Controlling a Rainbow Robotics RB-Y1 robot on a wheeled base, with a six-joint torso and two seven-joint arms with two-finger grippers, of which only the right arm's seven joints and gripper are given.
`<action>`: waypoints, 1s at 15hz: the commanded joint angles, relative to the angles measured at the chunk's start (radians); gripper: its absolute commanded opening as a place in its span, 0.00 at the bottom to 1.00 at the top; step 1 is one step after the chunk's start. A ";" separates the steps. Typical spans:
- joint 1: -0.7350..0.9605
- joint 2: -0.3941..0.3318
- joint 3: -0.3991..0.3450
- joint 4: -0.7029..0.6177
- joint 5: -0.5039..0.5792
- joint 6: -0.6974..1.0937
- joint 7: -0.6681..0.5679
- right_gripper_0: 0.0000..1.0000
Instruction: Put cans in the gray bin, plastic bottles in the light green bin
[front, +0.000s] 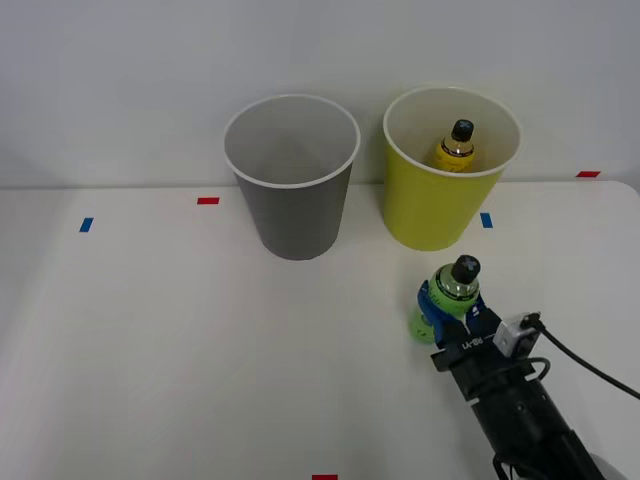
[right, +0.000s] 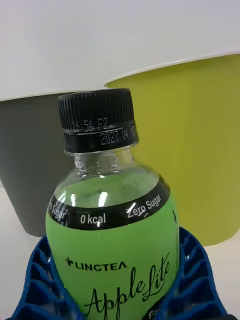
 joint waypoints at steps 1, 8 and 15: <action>0.001 -0.001 0.000 0.001 -0.012 -0.001 0.013 0.02; 0.046 -0.082 0.078 -0.115 -0.153 -0.108 -0.007 0.00; -0.031 -0.111 -0.048 -0.408 -0.291 0.188 -0.022 0.00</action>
